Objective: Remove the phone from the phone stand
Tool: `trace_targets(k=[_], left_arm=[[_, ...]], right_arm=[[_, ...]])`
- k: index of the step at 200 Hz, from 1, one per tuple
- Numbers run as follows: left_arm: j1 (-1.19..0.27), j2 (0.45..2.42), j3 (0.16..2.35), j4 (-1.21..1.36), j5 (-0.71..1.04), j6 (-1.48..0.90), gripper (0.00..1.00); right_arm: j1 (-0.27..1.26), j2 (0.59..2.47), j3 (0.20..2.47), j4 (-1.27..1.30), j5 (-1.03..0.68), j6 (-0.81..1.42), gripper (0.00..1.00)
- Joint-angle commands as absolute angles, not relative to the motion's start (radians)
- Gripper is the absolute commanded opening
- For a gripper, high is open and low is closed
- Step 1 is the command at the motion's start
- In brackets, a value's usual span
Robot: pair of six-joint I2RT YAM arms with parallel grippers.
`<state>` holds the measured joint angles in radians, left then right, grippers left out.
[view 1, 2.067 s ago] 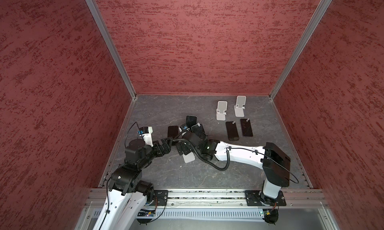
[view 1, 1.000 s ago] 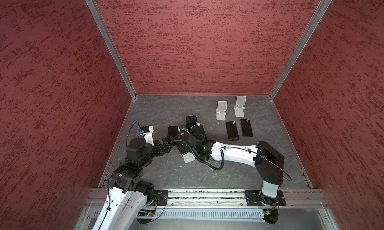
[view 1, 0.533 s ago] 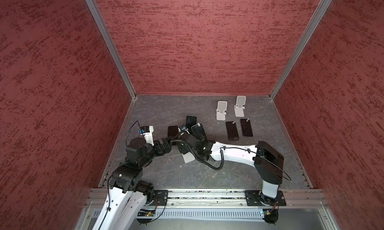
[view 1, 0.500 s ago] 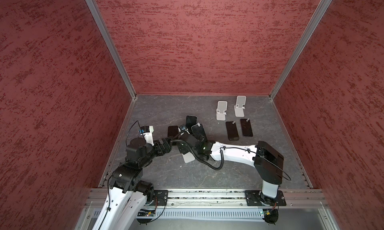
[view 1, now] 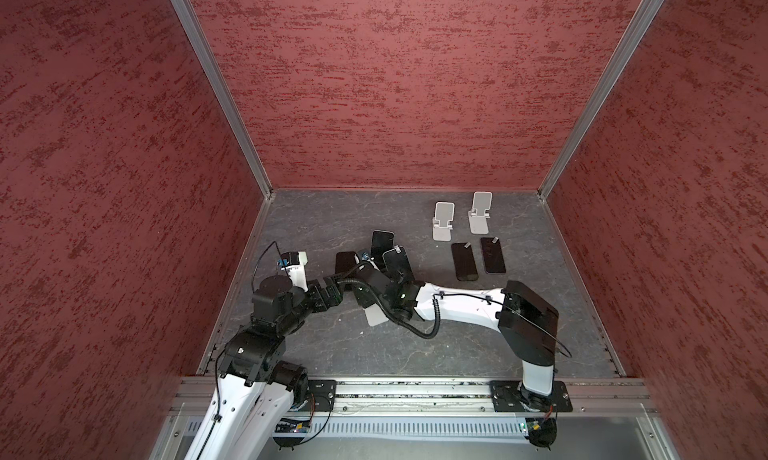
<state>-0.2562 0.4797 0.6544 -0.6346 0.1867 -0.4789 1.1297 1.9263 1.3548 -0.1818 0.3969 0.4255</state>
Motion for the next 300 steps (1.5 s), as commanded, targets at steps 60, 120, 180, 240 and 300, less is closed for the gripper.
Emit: trace_targets(k=[60, 120, 180, 240, 300], left_arm=[[-0.25, 0.485, 0.657, -0.602, 0.203, -0.455, 0.99], [-0.249, 0.491, 0.661, -0.601, 0.193, -0.455, 1.0], [-0.248, 0.508, 0.664, -0.603, 0.19, -0.459, 1.0], [-0.249, 0.512, 0.671, -0.607, 0.184, -0.459, 0.99], [-0.249, 0.52, 0.679, -0.626, 0.169, -0.459, 1.0]], right_arm=[[1.136, 1.899, 1.355, -0.152, 0.369, 0.413, 0.57], [1.137, 1.826, 1.302, -0.104, 0.229, 0.346, 0.57], [1.143, 1.758, 1.271, -0.105, 0.143, 0.318, 0.57], [1.149, 1.635, 1.193, -0.113, 0.113, 0.307, 0.57], [1.149, 1.513, 1.121, -0.166, 0.173, 0.31, 0.57]])
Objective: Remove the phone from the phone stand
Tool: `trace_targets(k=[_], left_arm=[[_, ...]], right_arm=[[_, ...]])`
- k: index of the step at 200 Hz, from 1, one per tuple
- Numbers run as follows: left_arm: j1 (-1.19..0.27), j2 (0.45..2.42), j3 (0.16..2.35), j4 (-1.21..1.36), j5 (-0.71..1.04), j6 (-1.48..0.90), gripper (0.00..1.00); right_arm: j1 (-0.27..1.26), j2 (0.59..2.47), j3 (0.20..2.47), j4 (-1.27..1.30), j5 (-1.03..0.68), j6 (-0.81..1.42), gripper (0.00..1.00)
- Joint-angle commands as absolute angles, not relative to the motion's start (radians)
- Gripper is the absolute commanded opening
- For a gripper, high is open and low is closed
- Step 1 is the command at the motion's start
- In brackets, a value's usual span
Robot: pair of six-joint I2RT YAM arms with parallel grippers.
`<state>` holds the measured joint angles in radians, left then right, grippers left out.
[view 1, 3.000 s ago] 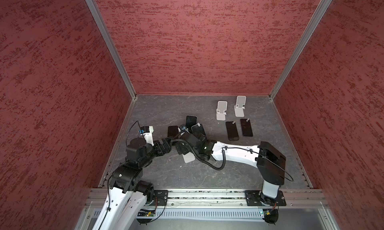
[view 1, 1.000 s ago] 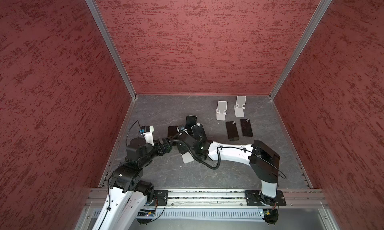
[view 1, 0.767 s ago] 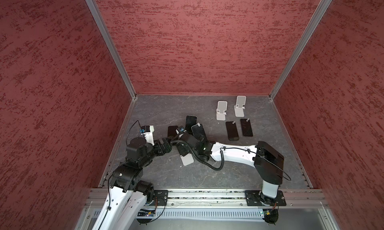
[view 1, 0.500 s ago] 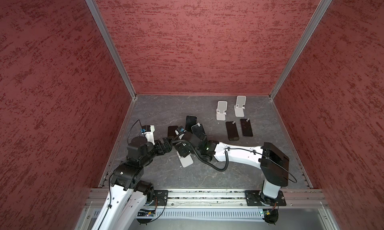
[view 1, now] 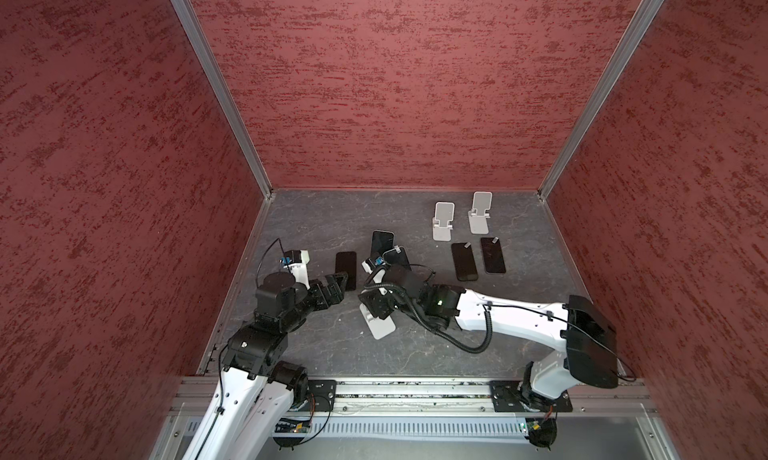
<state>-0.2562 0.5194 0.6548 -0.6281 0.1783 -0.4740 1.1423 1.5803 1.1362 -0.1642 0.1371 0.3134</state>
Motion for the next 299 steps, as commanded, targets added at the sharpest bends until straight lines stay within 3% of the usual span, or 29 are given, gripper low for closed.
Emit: trace_targets(k=[1, 107, 163, 250, 299], left_arm=[[-0.249, 0.52, 0.68, -0.626, 0.169, -0.459, 1.0], [-0.256, 0.537, 0.686, -0.602, 0.199, -0.512, 0.99], [-0.343, 0.592, 0.692, -0.57, 0.17, -0.518, 1.0], [-0.545, 0.693, 0.727, -0.513, 0.088, -0.503, 1.0], [-0.561, 0.735, 0.723, -0.488, 0.078, -0.508, 1.0]], right_arm=[[1.149, 1.512, 1.12, -0.168, 0.175, 0.31, 0.57], [1.149, 1.324, 1.038, -0.278, 0.299, 0.336, 0.57], [1.14, 1.229, 1.004, -0.355, 0.381, 0.353, 0.58], [1.016, 1.177, 0.964, -0.393, 0.387, 0.326, 0.59], [0.913, 1.182, 0.94, -0.37, 0.357, 0.289, 0.59]])
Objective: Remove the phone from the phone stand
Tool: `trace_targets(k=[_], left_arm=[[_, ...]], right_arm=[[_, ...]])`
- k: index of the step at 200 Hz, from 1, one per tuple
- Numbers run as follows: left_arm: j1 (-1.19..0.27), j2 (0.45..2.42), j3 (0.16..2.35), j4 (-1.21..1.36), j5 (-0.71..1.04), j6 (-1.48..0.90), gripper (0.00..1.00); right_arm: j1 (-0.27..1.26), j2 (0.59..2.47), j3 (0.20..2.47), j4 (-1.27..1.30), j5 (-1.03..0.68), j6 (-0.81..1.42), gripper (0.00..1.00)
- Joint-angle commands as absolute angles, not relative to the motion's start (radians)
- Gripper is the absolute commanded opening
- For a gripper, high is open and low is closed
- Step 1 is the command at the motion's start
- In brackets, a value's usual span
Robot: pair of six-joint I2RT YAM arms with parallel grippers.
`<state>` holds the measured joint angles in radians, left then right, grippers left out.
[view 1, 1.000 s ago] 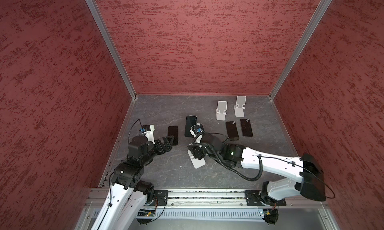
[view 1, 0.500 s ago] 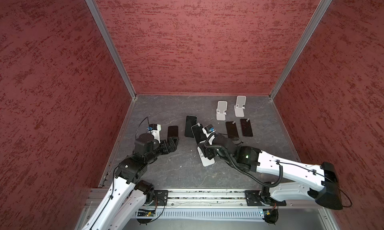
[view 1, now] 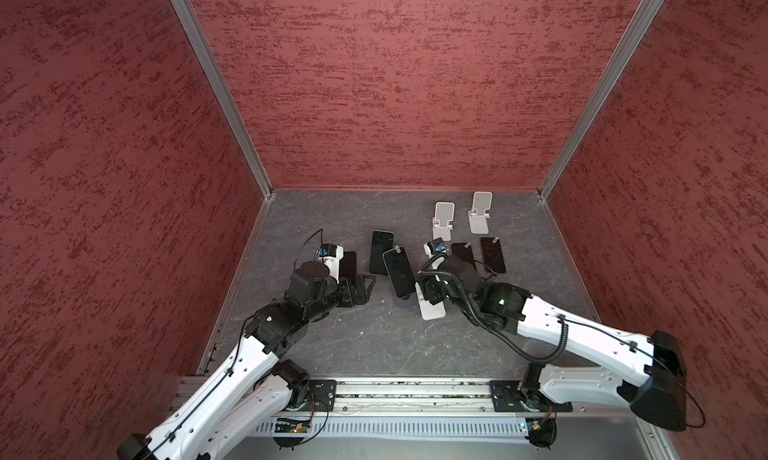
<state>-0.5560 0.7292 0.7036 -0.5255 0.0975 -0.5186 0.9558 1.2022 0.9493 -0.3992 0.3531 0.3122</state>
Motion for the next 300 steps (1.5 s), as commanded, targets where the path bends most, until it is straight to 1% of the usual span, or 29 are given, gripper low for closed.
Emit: trace_targets(k=[1, 47, 117, 215, 300], left_arm=[[-0.561, 0.735, 0.723, -0.486, 0.078, -0.508, 1.0], [-0.563, 0.739, 0.714, -0.461, 0.076, -0.496, 1.0], [-0.561, 0.774, 0.699, -0.419, 0.078, -0.472, 0.99], [-0.56, 0.802, 0.672, -0.359, 0.093, -0.459, 0.99], [-0.56, 0.836, 0.67, -0.348, 0.08, -0.47, 0.99]], right_arm=[[0.911, 1.183, 0.94, -0.369, 0.356, 0.288, 0.59], [0.779, 1.229, 0.913, -0.27, 0.257, 0.263, 0.59], [0.652, 1.421, 0.991, -0.113, 0.152, 0.185, 0.59], [0.558, 1.667, 1.161, 0.019, 0.043, 0.135, 0.6], [0.52, 1.872, 1.331, 0.074, 0.009, 0.086, 0.6]])
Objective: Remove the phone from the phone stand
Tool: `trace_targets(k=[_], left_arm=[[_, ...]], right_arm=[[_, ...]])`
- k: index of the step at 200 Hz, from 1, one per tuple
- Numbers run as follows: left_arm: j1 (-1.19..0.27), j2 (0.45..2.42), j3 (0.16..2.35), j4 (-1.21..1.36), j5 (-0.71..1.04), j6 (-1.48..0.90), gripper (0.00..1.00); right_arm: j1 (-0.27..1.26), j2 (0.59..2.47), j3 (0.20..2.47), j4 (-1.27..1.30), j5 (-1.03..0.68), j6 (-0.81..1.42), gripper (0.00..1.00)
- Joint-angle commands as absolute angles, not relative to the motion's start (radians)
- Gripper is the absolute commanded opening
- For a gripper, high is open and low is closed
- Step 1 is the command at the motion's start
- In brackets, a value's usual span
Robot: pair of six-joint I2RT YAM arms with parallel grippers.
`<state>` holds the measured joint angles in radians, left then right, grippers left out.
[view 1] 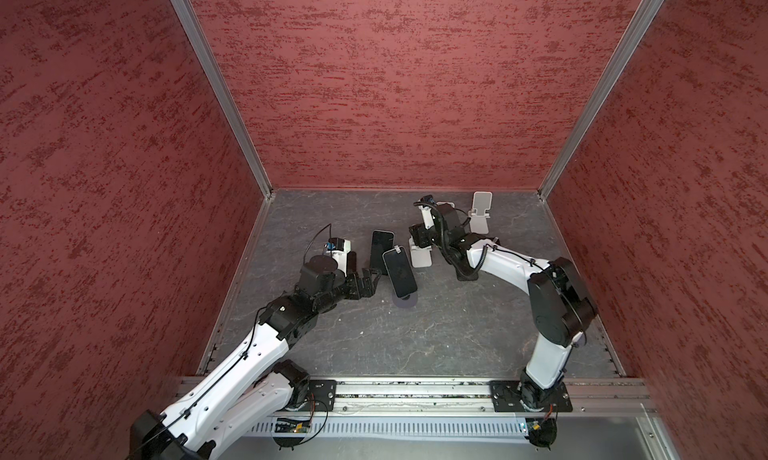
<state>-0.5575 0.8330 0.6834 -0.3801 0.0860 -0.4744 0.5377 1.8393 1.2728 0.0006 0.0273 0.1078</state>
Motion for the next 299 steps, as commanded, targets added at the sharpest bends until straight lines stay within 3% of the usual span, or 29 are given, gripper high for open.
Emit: trace_targets(k=[1, 111, 299], left_arm=[[-0.56, 0.836, 0.671, -0.347, 0.081, -0.469, 0.99], [-0.56, 0.828, 0.675, -0.355, 0.072, -0.459, 0.99], [-0.56, 0.849, 0.658, -0.331, 0.069, -0.456, 0.99]], right_arm=[[0.52, 1.875, 1.333, 0.075, 0.009, 0.085, 0.6], [0.492, 2.05, 1.483, 0.084, 0.002, 0.085, 0.62], [0.491, 2.102, 1.52, 0.068, 0.017, 0.098, 0.74]])
